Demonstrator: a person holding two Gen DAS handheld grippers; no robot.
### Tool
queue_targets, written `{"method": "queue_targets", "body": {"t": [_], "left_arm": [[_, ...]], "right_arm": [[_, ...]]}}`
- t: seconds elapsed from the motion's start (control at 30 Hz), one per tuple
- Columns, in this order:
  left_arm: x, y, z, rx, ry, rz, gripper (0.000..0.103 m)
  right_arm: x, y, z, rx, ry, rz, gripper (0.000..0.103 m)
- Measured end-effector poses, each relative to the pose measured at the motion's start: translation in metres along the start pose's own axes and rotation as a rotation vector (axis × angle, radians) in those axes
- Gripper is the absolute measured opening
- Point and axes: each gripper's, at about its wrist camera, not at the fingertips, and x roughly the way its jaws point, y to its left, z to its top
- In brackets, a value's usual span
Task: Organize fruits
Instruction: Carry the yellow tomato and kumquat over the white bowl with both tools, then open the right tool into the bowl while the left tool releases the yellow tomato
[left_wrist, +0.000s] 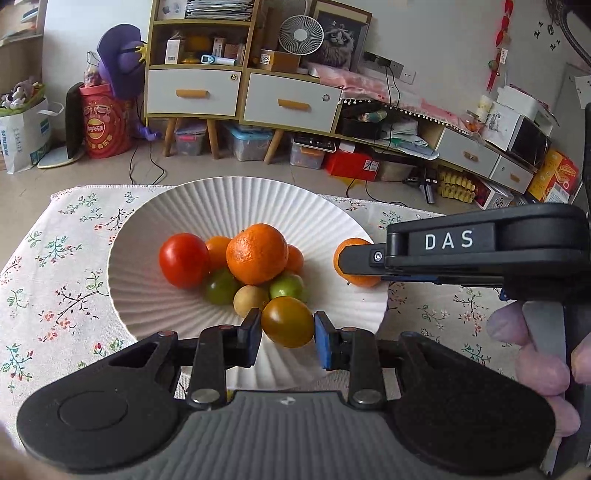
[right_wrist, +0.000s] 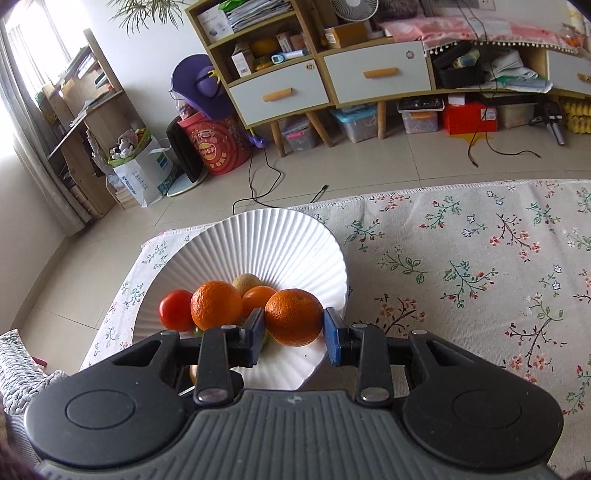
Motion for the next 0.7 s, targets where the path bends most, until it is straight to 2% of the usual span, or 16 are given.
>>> {"method": "queue_targets", "body": {"t": [0.43,0.5,0.7], "left_arm": [[0.006,-0.006,0.002,-0.020,-0.001,0.025,0.023],[0.005,-0.006,0.002,-0.014,-0.003,0.025,0.028],[0.002,-0.008,0.003,0.002,0.003,0.036,0.041]], "right_arm": [[-0.002,0.001,0.002,0.007,0.011,0.034,0.034],[-0.003,0.000,0.003,0.011,0.009,0.029,0.041],[-0.012,0.001,0.004,-0.021,0.006,0.024,0.043]]}}
